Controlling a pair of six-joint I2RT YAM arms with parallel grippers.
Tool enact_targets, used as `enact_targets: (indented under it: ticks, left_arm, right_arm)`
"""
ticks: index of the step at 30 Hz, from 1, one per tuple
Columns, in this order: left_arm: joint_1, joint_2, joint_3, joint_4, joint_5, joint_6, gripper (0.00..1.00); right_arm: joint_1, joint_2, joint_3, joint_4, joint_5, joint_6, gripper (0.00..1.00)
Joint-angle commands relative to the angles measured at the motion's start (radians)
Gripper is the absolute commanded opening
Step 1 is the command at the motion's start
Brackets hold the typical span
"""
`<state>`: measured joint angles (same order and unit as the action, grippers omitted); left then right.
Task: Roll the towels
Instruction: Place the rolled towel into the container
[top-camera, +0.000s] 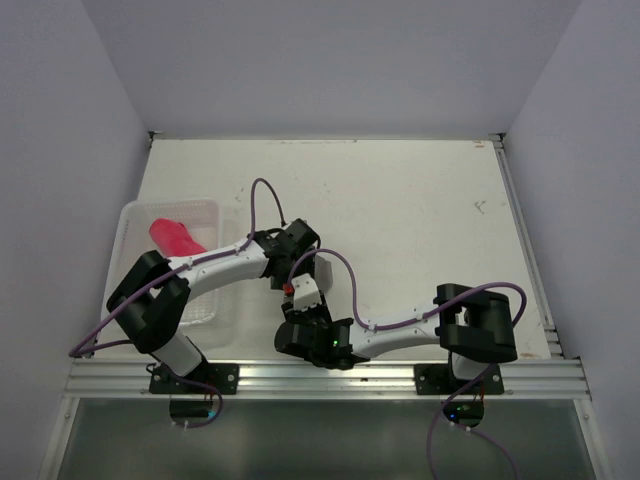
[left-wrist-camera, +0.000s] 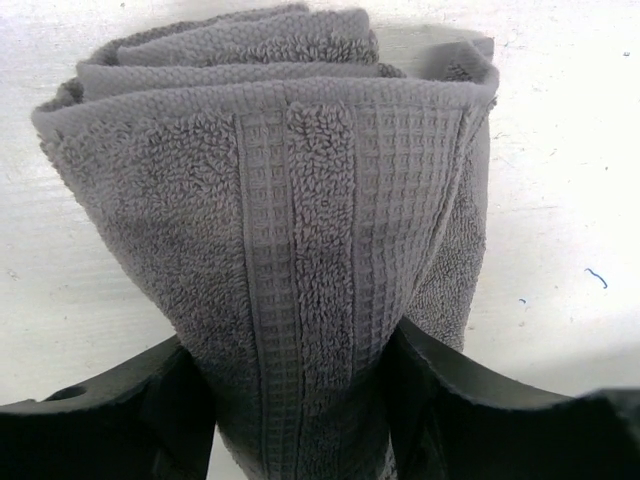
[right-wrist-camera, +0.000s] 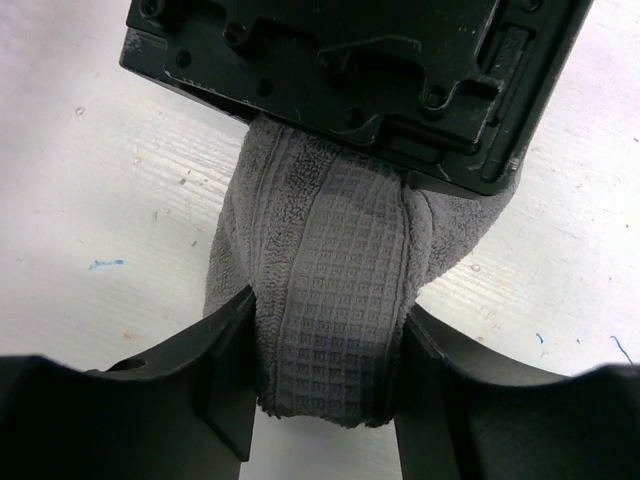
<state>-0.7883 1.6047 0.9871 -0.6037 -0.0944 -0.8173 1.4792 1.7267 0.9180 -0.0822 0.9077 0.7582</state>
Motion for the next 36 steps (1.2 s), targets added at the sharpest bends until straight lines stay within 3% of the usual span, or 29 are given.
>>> enact_targets:
  ticks: [1, 7, 11, 23, 30, 36]
  left_arm:
    - [-0.019, 0.06, -0.051, -0.119, -0.036, 0.059, 0.57]
    - [-0.019, 0.075, -0.071, -0.107, -0.03, 0.075, 0.33]
    - [-0.019, 0.081, -0.085, -0.097, -0.033, 0.079, 0.19]
    - [-0.019, 0.02, -0.082, -0.045, -0.031, 0.106, 0.01]
    - [-0.016, -0.095, -0.025, -0.048, -0.045, 0.125, 0.0]
    - [0.032, -0.182, 0.094, -0.125, -0.082, 0.164, 0.0]
  right_arm:
    - [0.01, -0.048, 0.013, 0.033, 0.111, -0.023, 0.52]
    - [0.009, -0.111, -0.011, 0.029, 0.122, -0.022, 0.68]
    - [0.009, -0.176, -0.041, 0.033, 0.114, -0.031, 0.73]
    - [-0.01, -0.496, -0.255, 0.062, 0.073, 0.055, 0.74]
    - [-0.145, -0.638, -0.338, 0.058, -0.101, 0.11, 0.73]
    - [-0.177, -0.661, -0.343, 0.036, -0.122, 0.104, 0.73]
